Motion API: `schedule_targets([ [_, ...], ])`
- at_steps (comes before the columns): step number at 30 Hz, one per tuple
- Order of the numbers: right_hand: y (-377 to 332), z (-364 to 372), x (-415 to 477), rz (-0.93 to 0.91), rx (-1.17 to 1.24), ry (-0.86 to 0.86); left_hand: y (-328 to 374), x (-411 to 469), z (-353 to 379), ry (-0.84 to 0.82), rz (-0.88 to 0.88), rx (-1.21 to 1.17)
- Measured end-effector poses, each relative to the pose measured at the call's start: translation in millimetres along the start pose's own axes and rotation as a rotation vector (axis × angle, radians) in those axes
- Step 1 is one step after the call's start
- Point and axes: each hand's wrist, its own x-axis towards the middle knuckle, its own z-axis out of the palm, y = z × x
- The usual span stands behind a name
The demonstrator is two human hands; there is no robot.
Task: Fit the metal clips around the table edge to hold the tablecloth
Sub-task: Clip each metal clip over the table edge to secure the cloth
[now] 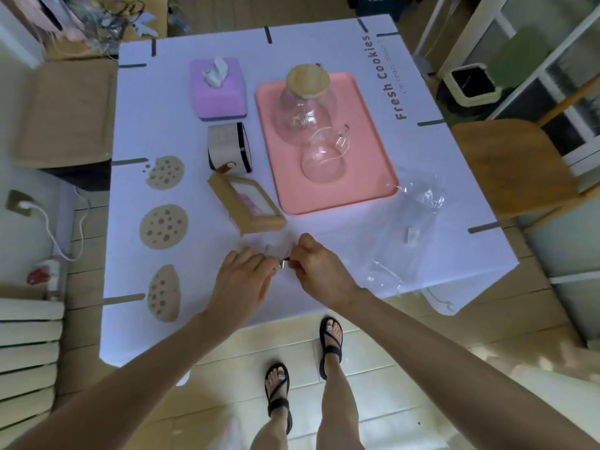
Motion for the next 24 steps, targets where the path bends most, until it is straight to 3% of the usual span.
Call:
schedule_targets([
  [4, -3, 33, 3, 0.109, 0.003, 0.023, -3, -11, 19, -0.13, -0.081, 0.026],
  [10, -4, 37, -8, 0.15, 0.092, 0.12, 0, -12, 36, -0.195, -0.241, 0.03],
  [14, -2, 38, -27, 0.172, 0.165, 0.206, 5, -16, 35, -0.215, -0.437, -0.214],
  [17, 2, 41, -38, 0.255, 0.144, 0.174, 11, -19, 30, -0.129, -0.55, -0.322],
  [20, -1, 43, -42, 0.317, 0.107, 0.144, 22, -25, 27, -0.032, -0.541, -0.32],
  [24, -7, 44, -44, 0.308, 0.108, 0.039, 37, -30, 33, -0.217, -0.707, -0.401],
])
